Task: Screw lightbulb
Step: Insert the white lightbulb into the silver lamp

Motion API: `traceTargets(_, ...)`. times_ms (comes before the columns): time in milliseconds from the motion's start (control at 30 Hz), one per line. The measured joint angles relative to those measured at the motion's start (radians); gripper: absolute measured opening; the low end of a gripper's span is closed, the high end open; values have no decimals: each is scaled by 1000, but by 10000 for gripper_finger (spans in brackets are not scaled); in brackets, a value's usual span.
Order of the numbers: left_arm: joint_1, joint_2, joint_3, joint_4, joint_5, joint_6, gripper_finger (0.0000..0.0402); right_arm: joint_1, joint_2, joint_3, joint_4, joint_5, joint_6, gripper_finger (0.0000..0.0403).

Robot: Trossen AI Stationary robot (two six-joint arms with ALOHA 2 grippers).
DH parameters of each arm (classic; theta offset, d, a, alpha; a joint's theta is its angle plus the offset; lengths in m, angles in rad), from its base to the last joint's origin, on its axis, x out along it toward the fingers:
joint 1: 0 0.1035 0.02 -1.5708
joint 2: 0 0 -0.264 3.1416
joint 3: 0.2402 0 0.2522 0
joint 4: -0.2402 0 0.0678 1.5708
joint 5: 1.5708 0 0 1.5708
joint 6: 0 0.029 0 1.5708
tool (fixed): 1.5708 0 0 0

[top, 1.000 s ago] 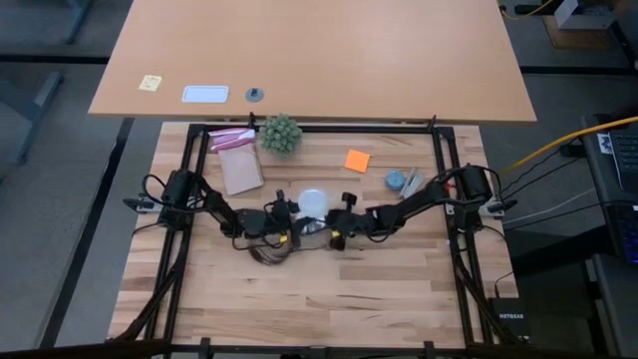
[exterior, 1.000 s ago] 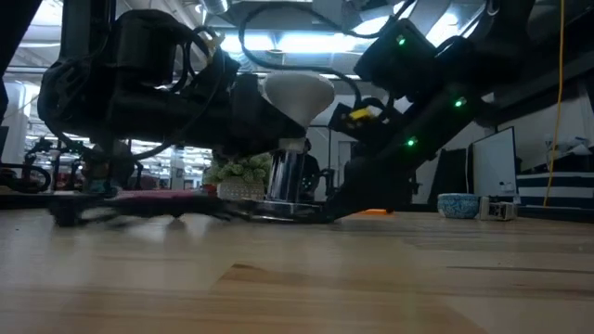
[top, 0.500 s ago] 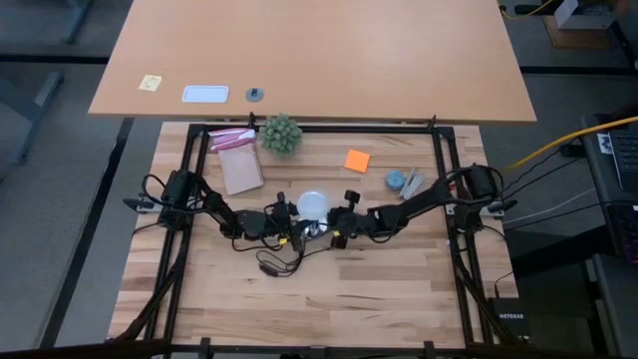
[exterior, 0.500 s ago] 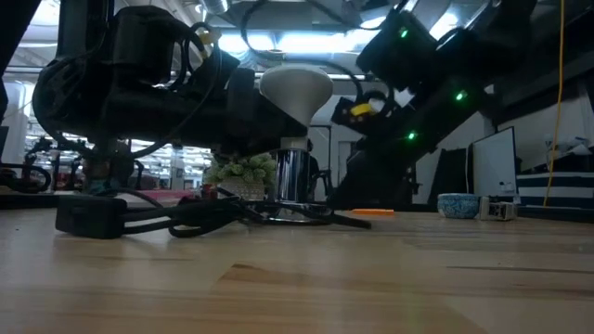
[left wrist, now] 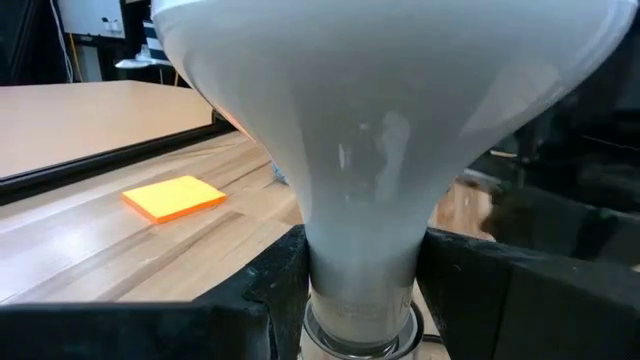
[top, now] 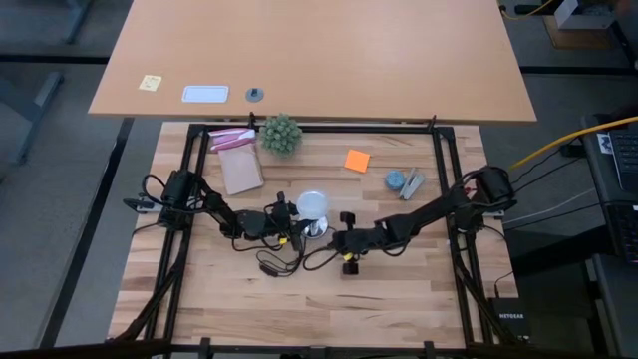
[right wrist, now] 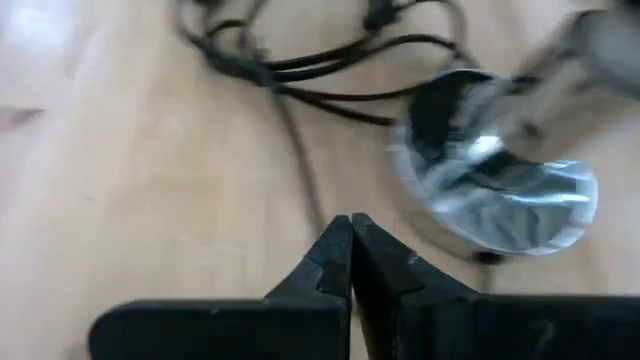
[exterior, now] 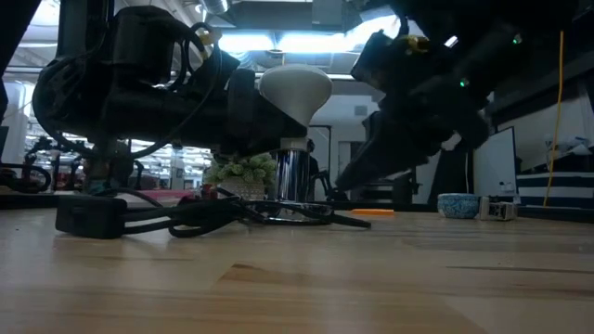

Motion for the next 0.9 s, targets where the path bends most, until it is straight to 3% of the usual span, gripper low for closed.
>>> traceTargets(400, 0, 0, 0, 0, -1, 0, 153, -58, 110, 2, 34, 33, 1, 7)
traceTargets(900, 2, 0, -1, -2, -8, 3, 153, -213, 123, 0, 57, 120, 54, 7)
